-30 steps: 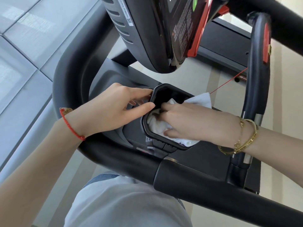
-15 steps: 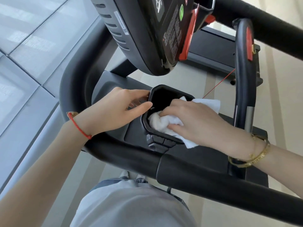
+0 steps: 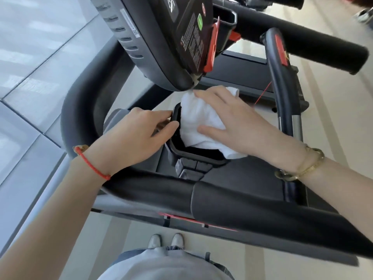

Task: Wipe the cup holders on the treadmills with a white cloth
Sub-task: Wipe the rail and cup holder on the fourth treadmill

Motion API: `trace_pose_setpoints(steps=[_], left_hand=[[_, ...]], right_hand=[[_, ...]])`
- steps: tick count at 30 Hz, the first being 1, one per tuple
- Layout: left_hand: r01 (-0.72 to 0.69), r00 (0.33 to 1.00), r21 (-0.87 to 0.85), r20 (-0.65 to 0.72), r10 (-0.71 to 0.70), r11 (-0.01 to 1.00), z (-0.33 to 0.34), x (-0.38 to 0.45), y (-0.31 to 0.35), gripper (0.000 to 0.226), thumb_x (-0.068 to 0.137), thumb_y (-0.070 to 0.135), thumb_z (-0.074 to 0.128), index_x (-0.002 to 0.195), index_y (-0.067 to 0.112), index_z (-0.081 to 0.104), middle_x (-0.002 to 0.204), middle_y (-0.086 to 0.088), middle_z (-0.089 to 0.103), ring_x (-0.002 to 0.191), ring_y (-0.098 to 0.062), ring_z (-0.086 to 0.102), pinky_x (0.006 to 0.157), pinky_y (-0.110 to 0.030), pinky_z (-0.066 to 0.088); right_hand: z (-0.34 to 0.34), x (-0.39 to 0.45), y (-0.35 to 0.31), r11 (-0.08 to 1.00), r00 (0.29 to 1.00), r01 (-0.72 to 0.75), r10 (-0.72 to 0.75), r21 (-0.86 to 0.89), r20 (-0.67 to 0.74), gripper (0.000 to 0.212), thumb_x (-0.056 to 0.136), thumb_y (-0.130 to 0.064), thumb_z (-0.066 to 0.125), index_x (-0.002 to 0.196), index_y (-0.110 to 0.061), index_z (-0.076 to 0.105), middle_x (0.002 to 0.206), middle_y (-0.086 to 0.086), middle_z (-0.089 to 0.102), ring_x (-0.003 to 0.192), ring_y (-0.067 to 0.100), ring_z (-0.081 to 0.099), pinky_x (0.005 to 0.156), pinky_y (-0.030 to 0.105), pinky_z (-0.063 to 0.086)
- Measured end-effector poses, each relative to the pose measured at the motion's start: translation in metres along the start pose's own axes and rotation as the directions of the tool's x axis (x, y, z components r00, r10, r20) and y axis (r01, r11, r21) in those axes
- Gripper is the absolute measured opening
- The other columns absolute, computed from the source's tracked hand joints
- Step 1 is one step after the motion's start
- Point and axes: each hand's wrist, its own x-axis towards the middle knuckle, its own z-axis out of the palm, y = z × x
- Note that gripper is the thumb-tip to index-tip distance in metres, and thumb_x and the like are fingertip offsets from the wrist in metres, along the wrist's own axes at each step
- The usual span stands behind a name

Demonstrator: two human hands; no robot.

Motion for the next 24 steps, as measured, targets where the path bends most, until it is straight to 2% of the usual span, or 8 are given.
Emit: trace_pose_setpoints(steps=[5, 8, 12, 16, 19, 22, 24], left_hand=[[0.02, 1.0, -0.017, -0.017, -0.021, 1.0, -0.002, -0.003, 0.003, 0.056, 0.088, 0.06, 0.03, 0.092, 0.017, 0.064, 0.069, 0.002, 0.071, 0.073, -0.017, 0.069, 0.076, -0.039, 0.054], [0.021, 0.999, 0.008, -0.033, -0.02, 1.0, -0.002, -0.004, 0.008, 0.059, 0.087, 0.06, 0.028, 0.091, 0.014, 0.064, 0.071, 0.005, 0.071, 0.075, -0.018, 0.068, 0.077, -0.04, 0.053], [0.019, 0.998, 0.05, -0.055, -0.016, 0.999, -0.002, -0.009, 0.008, 0.064, 0.088, 0.06, 0.024, 0.091, 0.01, 0.062, 0.065, -0.003, 0.067, 0.069, -0.024, 0.063, 0.074, -0.042, 0.051], [0.028, 0.998, 0.01, -0.057, -0.027, 1.0, -0.003, -0.018, 0.013, 0.054, 0.094, 0.052, 0.035, 0.104, 0.009, 0.066, 0.075, 0.001, 0.072, 0.077, -0.021, 0.067, 0.081, -0.04, 0.052], [0.028, 0.997, -0.021, -0.065, -0.029, 0.999, -0.005, -0.025, 0.016, 0.04, 0.1, 0.04, 0.047, 0.122, 0.013, 0.067, 0.088, 0.001, 0.076, 0.089, -0.019, 0.069, 0.089, -0.039, 0.052], [0.018, 0.998, -0.03, -0.052, -0.019, 0.999, -0.007, -0.031, 0.017, 0.042, 0.1, 0.037, 0.049, 0.135, 0.018, 0.061, 0.096, 0.001, 0.077, 0.097, -0.018, 0.069, 0.093, -0.037, 0.051], [0.011, 0.999, -0.032, -0.044, -0.012, 0.999, -0.008, -0.033, 0.015, 0.044, 0.1, 0.038, 0.047, 0.138, 0.019, 0.058, 0.094, 0.002, 0.077, 0.093, -0.016, 0.068, 0.092, -0.036, 0.052]], right_hand=[[0.006, 0.025, -0.003, 0.999, 1.0, 0.008, -0.008, 0.042, -0.009, 0.053, 0.093, -0.04, 0.057, 0.14, -0.027, 0.039, 0.124, -0.006, 0.045, 0.105, 0.022, 0.048, 0.075, 0.03, 0.035], [0.006, 0.013, -0.004, 0.986, 0.99, -0.13, 0.134, 0.109, -0.034, 0.047, 0.095, -0.038, 0.054, 0.139, -0.029, 0.039, 0.122, -0.005, 0.045, 0.101, 0.02, 0.044, 0.069, 0.03, 0.03], [0.007, -0.017, -0.001, 0.916, 0.946, -0.322, 0.32, 0.241, 0.048, 0.054, 0.096, -0.042, 0.051, 0.143, -0.026, 0.028, 0.121, -0.005, 0.033, 0.102, 0.018, 0.04, 0.076, 0.032, 0.031], [0.009, -0.012, -0.005, 0.86, 0.918, -0.395, 0.386, 0.324, 0.095, 0.056, 0.095, -0.039, 0.053, 0.143, -0.023, 0.028, 0.122, 0.0, 0.033, 0.106, 0.021, 0.039, 0.078, 0.031, 0.031], [0.009, -0.001, -0.008, 0.856, 0.918, -0.39, 0.392, 0.34, 0.064, 0.05, 0.097, -0.037, 0.052, 0.141, -0.021, 0.035, 0.121, 0.002, 0.037, 0.101, 0.021, 0.042, 0.07, 0.027, 0.031], [0.011, -0.013, -0.01, 0.825, 0.901, -0.417, 0.431, 0.382, 0.055, 0.053, 0.096, -0.035, 0.053, 0.142, -0.017, 0.033, 0.125, 0.004, 0.039, 0.107, 0.021, 0.044, 0.081, 0.028, 0.034], [0.016, -0.027, -0.013, 0.781, 0.882, -0.447, 0.467, 0.436, 0.066, 0.054, 0.094, -0.037, 0.054, 0.139, -0.014, 0.034, 0.126, 0.005, 0.042, 0.105, 0.02, 0.049, 0.083, 0.031, 0.039]])
